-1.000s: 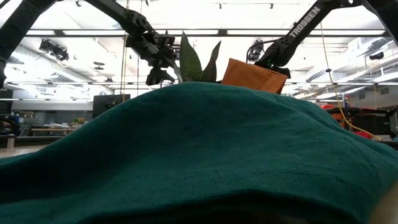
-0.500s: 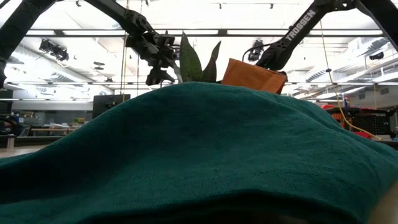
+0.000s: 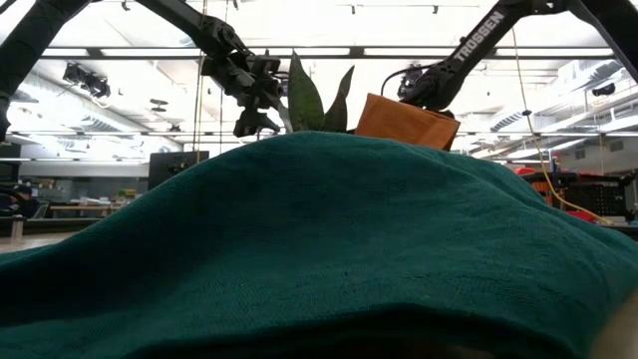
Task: Pick and placing Produce into tupperware
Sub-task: Put the green bell pepper into the transparent bin
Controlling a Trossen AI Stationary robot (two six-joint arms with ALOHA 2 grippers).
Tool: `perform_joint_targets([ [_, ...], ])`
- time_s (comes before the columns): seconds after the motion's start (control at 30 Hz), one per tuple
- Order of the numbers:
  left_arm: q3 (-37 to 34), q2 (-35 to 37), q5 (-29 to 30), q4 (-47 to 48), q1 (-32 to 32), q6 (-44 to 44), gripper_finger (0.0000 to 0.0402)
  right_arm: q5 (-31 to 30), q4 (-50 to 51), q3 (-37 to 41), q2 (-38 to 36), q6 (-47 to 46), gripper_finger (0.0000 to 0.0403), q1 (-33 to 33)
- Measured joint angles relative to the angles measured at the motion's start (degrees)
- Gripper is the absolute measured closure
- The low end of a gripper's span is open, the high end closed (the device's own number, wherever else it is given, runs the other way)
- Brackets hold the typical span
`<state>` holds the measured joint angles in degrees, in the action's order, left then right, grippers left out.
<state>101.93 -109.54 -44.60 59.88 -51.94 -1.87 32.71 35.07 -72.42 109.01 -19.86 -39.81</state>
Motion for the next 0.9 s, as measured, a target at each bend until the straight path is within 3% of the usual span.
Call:
perform_joint_targets([
  [0.2, 0.00, 0.00, 0.00, 0.02, 0.00, 0.00, 0.0216, -2.79, 0.20, 0.00, 0.00, 2.51, 0.0042, 2.49],
  [0.9, 0.00, 0.00, 4.32, 0.61, 0.00, -5.20, 0.0221, -16.34, 0.25, 0.41, 3.74, 15.31, 0.0055, 9.55],
])
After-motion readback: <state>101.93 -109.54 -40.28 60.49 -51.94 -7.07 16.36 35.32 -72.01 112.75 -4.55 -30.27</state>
